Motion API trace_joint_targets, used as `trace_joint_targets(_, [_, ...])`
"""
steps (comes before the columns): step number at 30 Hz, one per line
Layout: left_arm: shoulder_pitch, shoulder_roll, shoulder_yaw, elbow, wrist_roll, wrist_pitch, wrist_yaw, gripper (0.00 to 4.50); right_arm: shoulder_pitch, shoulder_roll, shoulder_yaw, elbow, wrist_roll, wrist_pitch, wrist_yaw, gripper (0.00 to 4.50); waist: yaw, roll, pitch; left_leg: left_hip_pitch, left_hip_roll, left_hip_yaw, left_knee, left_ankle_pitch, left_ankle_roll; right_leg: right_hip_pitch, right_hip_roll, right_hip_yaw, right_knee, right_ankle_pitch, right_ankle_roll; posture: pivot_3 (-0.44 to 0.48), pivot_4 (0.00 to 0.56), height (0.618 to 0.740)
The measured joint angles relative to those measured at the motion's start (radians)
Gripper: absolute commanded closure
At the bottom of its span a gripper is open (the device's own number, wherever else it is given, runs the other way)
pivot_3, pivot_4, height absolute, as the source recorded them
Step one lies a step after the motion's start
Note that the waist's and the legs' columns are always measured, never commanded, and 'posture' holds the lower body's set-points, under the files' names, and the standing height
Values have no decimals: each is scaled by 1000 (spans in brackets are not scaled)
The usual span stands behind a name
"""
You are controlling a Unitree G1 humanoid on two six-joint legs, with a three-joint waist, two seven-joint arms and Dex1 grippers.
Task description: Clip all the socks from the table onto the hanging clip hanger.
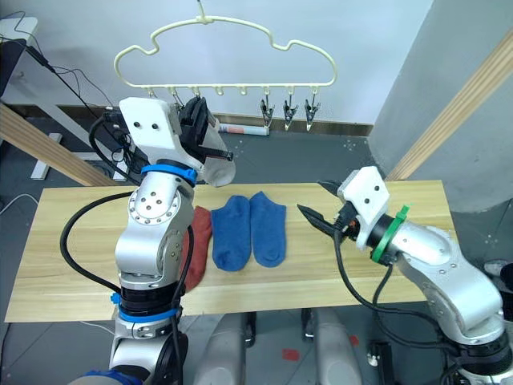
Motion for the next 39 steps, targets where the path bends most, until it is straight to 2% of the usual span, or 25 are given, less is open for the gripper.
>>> trace_joint_targets(1, [-2,1,4,0,-10,5,-8,4500,-14,31,31,35,-43,-3,-32,48,-1,0,0,0,0,0,0,0,0,0,0,0,0,0,0,-48,437,740])
trace_joint_targets(7, [-49,30,52,3,-96,71,-69,4500,-59,219,207,253,-256,-97,-148,48,1,0,0,0,1,1,-1,0,0,-1,0,0,-1,0,0,-40,437,740])
trace_joint_targets(12, [-71,90,99,25,-193,105,-158,4500,-129,421,236,523,-374,-211,-257,48,1,0,0,0,1,1,-1,0,-1,-1,0,0,0,0,0,-41,437,740])
trace_joint_targets(14, [-81,98,109,36,-212,106,-182,4500,-140,449,244,572,-386,-236,-270,48,2,0,0,-1,1,0,-1,0,-1,-2,0,0,0,0,0,-35,437,740])
trace_joint_targets(17, [-85,150,128,47,-252,113,-230,4500,-204,539,245,750,-423,-318,-280,48,3,0,0,-2,1,0,0,0,-1,-2,0,0,-1,0,0,-31,436,740])
trace_joint_targets(20, [-92,160,128,59,-268,114,-244,4500,-218,588,247,872,-445,-371,-277,48,4,0,0,-2,1,0,-1,0,-1,-2,0,-1,-1,0,0,-30,436,740])
trace_joint_targets(26, [-96,175,124,69,-276,113,-260,4500,-272,612,237,1019,-477,-422,-252,48,4,0,0,-2,1,0,0,0,-1,-2,-1,-1,0,0,0,-24,432,740])
trace_joint_targets(30, [-96,175,113,71,-277,111,-260,4500,-296,640,216,1061,-489,-425,-246,951,4,0,0,-1,2,0,0,0,-1,-2,0,-1,0,0,0,-22,429,740])
trace_joint_targets(34, [-96,176,113,71,-280,111,-263,4500,-288,641,207,1052,-494,-421,-232,2399,4,0,0,-2,1,0,0,0,-1,-2,0,-1,0,0,0,-22,427,740])
trace_joint_targets(39, [-94,198,114,72,-284,109,-281,4500,-228,593,207,958,-498,-403,-190,4191,8,0,0,-2,1,0,0,0,-1,-2,0,-1,0,0,0,-22,427,740])
